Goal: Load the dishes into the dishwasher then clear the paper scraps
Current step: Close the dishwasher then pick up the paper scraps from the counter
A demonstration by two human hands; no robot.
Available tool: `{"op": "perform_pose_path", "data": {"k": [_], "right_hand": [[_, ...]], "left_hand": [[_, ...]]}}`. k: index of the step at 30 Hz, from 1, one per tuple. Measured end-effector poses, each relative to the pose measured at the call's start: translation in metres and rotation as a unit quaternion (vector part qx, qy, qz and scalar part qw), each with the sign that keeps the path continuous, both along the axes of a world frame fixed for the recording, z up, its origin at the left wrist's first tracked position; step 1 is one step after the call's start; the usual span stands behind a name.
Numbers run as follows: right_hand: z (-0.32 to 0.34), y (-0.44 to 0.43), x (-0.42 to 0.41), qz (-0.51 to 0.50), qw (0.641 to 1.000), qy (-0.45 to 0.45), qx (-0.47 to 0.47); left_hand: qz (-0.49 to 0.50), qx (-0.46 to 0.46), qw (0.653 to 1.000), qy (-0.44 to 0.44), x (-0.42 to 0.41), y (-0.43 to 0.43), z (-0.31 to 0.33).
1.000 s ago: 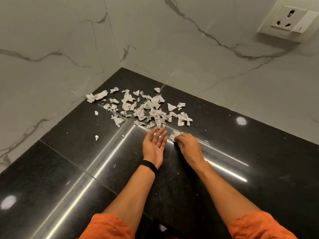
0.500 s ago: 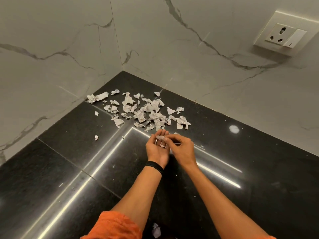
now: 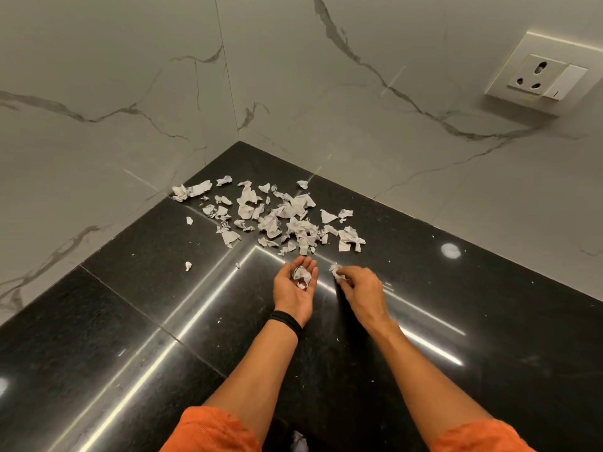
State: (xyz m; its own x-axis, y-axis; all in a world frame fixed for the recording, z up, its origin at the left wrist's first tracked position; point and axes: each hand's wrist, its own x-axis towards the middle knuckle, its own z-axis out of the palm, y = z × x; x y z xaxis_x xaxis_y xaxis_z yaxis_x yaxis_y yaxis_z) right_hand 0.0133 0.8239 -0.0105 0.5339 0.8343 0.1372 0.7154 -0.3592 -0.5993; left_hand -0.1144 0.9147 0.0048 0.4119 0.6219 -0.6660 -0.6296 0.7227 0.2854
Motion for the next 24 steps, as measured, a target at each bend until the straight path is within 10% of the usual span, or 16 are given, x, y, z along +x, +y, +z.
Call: {"op": "perform_pose_path", "data": {"k": [6,15,24], "right_hand": [[0.034,0.015,-0.017,-0.005,0.982,0.172,0.074],[0.029,0.036,0.021,-0.056,0.989,0.133,0.039],[-0.006,0.023,0.004,0.116,0.99,-0.061,-0.041]], "left_hand": [[-0.086,0.016,0.996,0.031,0.024,-0.004,-0.007],[-0.036,-0.021,0.999,-0.028,0.032,0.016,0.001],[-0.014,-0.008,1.0,0.008,0.015,0.017,-0.006]]}}
